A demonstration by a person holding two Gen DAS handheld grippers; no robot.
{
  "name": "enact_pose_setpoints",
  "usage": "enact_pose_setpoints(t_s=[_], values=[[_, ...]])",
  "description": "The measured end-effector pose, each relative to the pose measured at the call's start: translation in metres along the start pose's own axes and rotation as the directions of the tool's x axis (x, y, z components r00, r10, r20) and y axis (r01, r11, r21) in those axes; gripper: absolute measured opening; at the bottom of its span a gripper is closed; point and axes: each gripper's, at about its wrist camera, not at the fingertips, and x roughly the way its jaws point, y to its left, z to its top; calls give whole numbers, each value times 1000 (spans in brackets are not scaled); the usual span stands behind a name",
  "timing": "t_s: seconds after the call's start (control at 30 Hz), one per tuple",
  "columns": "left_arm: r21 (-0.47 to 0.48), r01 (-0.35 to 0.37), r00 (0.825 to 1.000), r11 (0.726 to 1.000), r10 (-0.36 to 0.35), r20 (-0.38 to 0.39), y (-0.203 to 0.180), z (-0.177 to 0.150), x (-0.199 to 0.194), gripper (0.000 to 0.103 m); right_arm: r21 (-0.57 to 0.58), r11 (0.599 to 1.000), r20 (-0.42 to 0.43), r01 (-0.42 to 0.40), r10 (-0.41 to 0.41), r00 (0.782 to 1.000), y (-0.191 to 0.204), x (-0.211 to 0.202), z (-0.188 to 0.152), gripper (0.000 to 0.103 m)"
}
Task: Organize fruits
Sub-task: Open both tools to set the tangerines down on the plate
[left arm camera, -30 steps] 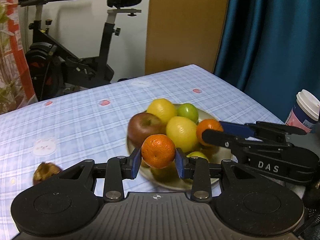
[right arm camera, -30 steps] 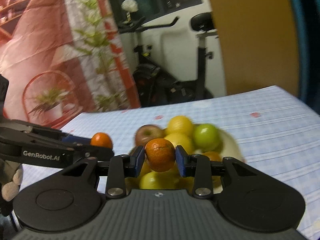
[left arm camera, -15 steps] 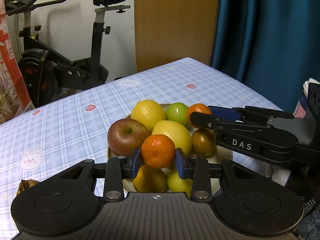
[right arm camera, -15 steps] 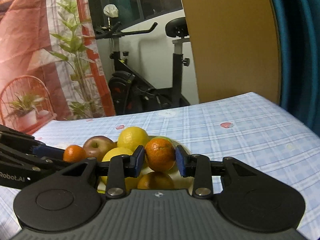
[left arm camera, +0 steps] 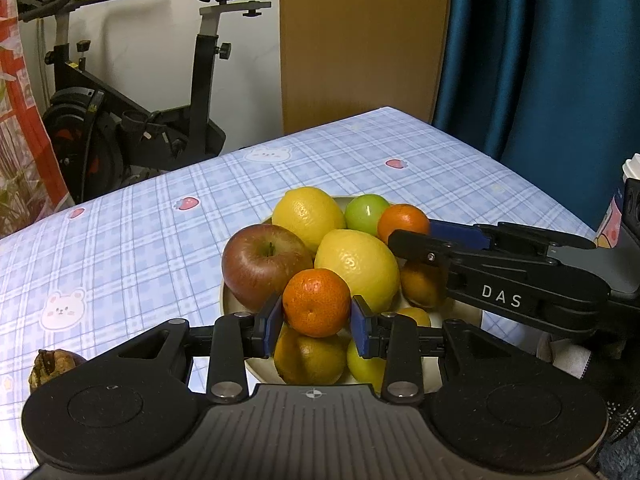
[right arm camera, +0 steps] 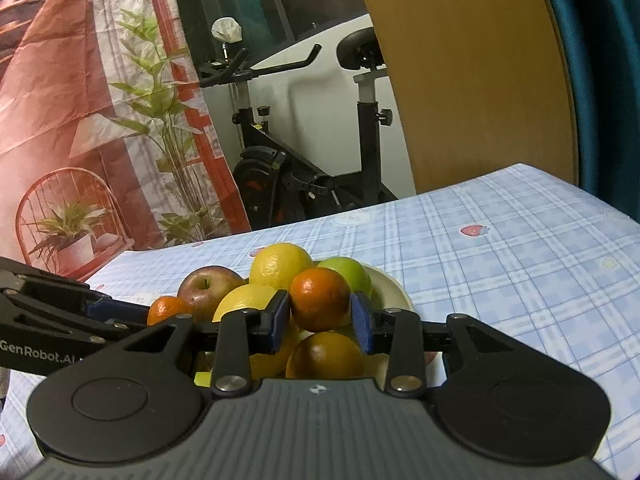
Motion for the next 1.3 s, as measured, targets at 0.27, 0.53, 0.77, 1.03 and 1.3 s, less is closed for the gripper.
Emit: enact_pose_setpoints(t_s=[0.27, 0.53, 0.77, 1.03, 1.3], values=[[-16, -8, 1000, 1000, 8, -3, 2, -1, 0, 39, 12, 1000, -9, 4, -4, 1000, -2, 0, 0, 39], [-40, -17, 1000, 999, 16, -11, 2, -5, -3, 49, 26, 999, -10, 29, -28, 1000, -3, 0, 0, 56], [-102, -46, 999, 994, 48, 16, 8, -14, -17, 51, 36, 999, 1, 29, -29, 1000, -6, -2, -1, 64], [-210, -72, 995, 975, 84, 48, 33, -17, -41, 52, 44, 999, 20, 24, -25, 999, -4, -8, -3, 64], [-317, -83, 992, 945, 109, 65, 69, -29, -70, 52, 10, 999, 41, 41, -41, 998, 4, -21, 4, 64]])
